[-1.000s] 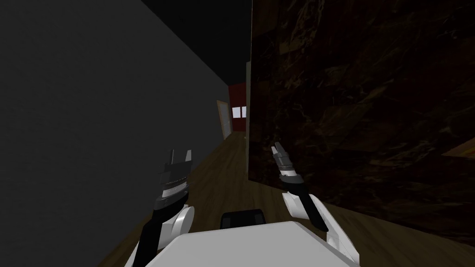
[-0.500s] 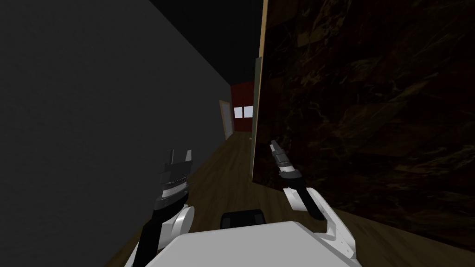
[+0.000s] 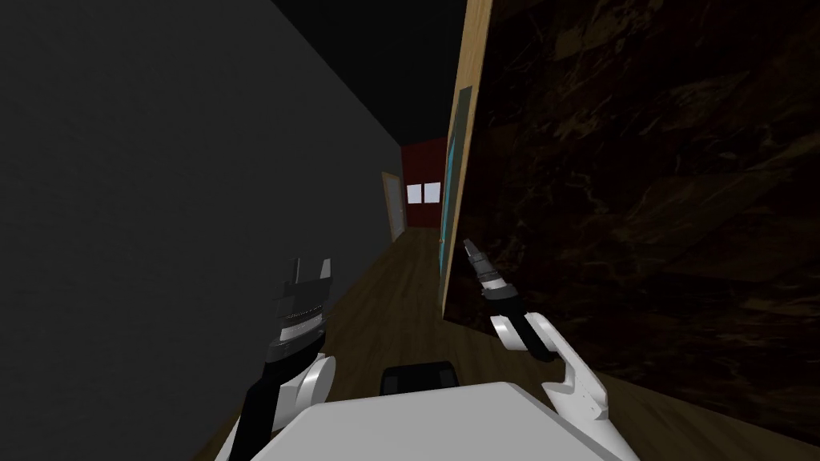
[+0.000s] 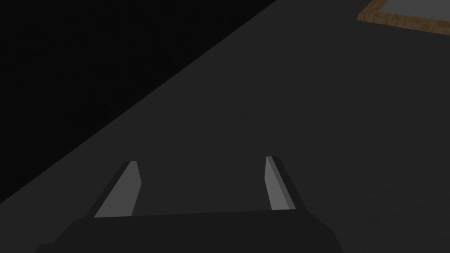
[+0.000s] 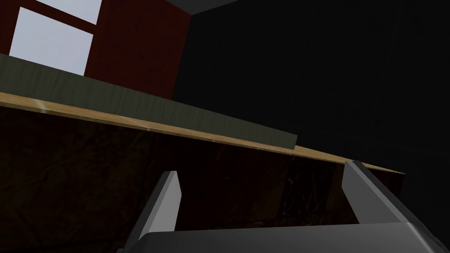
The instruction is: Push the door open
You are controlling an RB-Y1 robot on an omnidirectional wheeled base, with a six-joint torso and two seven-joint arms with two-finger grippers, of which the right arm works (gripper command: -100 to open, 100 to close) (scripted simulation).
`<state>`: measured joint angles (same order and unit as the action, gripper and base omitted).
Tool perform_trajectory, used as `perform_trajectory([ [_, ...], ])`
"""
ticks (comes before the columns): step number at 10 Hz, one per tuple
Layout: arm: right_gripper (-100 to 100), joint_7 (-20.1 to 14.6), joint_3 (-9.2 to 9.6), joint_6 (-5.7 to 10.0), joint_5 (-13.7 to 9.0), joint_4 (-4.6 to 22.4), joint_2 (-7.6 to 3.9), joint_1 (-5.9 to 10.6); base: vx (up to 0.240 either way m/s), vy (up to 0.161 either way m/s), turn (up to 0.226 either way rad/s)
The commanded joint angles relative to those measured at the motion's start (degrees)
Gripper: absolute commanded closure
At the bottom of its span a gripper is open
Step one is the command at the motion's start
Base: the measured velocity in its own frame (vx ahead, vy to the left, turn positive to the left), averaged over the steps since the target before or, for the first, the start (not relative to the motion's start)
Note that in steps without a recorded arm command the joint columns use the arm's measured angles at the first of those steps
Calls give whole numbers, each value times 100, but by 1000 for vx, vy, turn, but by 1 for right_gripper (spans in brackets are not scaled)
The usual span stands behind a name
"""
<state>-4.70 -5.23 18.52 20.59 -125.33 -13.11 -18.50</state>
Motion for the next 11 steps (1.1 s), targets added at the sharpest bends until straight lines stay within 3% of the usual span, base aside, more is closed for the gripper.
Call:
perform_trajectory([
  [1,-100,-58,-66,-98,163,45,-158,123,115,120,17],
  [5,-100,-185,-213,-336,565,152,-540,445,125,135,21],
  [11,-100,-420,-531,-803,1311,389,-1242,1038,150,124,17],
])
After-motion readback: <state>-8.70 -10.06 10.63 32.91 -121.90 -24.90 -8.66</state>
